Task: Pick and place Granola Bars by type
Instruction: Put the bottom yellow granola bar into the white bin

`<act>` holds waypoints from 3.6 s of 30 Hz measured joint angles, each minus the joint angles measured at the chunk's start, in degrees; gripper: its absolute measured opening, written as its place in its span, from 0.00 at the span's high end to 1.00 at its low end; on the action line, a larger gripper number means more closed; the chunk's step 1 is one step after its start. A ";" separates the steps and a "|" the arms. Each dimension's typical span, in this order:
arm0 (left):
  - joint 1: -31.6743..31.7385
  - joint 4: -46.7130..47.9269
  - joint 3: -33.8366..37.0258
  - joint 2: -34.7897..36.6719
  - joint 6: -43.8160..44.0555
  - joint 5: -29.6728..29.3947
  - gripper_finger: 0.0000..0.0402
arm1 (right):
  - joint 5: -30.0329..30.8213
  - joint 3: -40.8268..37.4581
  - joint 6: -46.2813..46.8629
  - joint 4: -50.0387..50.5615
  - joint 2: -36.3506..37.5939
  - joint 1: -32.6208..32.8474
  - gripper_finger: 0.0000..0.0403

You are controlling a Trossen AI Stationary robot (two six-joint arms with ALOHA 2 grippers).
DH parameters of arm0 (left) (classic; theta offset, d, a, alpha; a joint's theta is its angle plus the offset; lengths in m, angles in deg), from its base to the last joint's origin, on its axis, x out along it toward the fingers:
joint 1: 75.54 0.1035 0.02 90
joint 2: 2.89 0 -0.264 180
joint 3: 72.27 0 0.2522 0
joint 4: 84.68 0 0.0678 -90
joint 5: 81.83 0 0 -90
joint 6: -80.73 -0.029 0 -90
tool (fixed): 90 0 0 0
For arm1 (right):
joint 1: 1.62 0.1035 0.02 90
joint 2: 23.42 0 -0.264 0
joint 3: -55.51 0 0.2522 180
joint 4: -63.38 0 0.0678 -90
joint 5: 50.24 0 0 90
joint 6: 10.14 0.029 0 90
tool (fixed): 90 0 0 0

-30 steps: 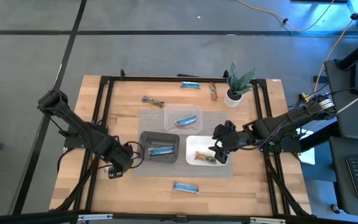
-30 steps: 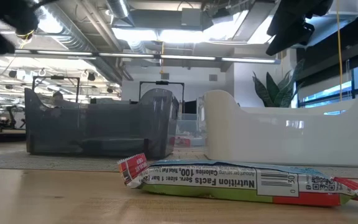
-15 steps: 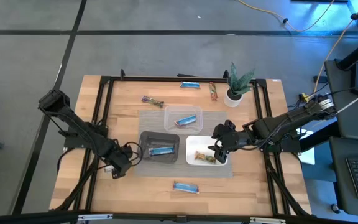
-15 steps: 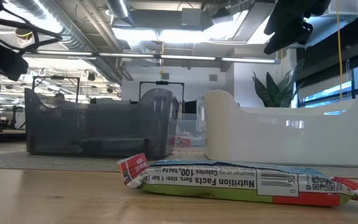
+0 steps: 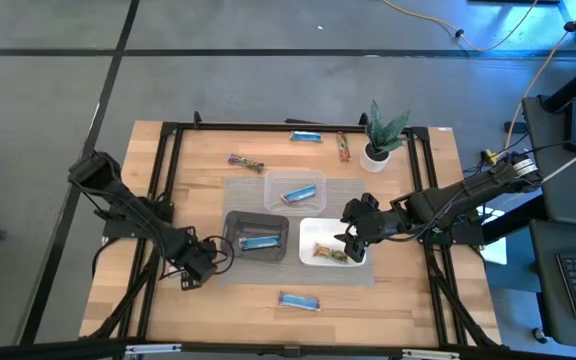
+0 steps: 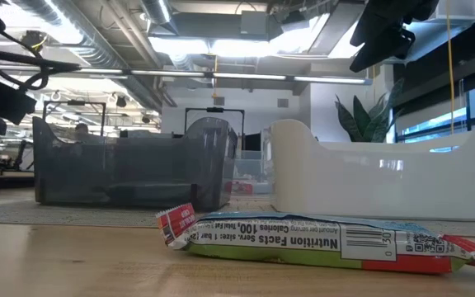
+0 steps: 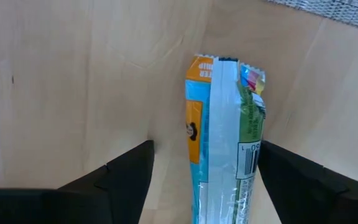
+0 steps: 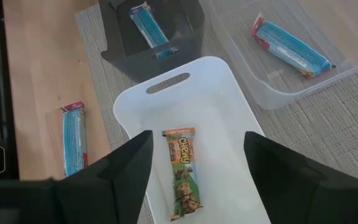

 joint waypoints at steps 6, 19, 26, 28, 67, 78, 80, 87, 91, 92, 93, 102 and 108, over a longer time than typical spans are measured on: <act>-0.02 -0.41 0.19 1.41 0.00 -0.08 0.41 | 0.00 0.00 -0.09 0.00 0.02 0.00 0.37; -0.04 -4.28 0.40 4.40 1.06 1.69 0.59 | 0.00 -0.02 -0.01 -0.28 0.00 0.00 0.37; -0.04 -2.97 0.35 5.18 1.80 -0.68 0.65 | 0.00 -0.02 -0.03 -0.61 0.01 0.00 0.37; -0.04 -2.97 0.35 5.09 1.50 -0.62 0.66 | 0.00 -0.02 -0.05 -0.59 0.01 0.02 0.37; -0.02 -5.87 0.24 3.55 0.18 -0.12 0.72 | 0.00 -0.02 -0.07 -0.44 0.01 0.02 0.37; -0.02 -5.98 0.24 3.67 -0.41 1.75 0.76 | 0.00 -0.02 -0.38 -0.45 0.00 0.02 0.37; -0.02 -5.70 0.11 3.65 -0.57 3.17 0.76 | 0.00 -0.02 -0.38 -0.44 0.02 0.02 0.37; 0.03 -5.57 -5.42 4.05 -6.15 5.98 0.76 | 0.00 -0.02 -1.40 -0.51 0.01 0.02 0.37; 1.39 -5.79 -10.19 6.03 -9.49 5.23 0.76 | 0.00 -0.02 -1.45 -0.72 0.02 0.02 0.37; 2.12 -5.78 -11.56 6.57 -10.22 4.56 0.76 | 0.00 -0.02 -1.56 -1.05 0.02 0.02 0.37; 2.87 -5.94 -12.91 7.04 -10.91 3.53 0.76 | 0.00 -0.02 -1.95 -1.71 -0.01 0.00 0.37; 10.16 -16.89 -22.98 11.78 -24.65 -10.43 0.76 | -3.41 -0.02 -18.12 -21.77 -0.77 0.00 0.37; 14.10 -38.34 -24.23 13.03 -42.28 -19.89 0.76 | -4.37 -0.02 -22.47 -36.05 -4.01 0.02 0.37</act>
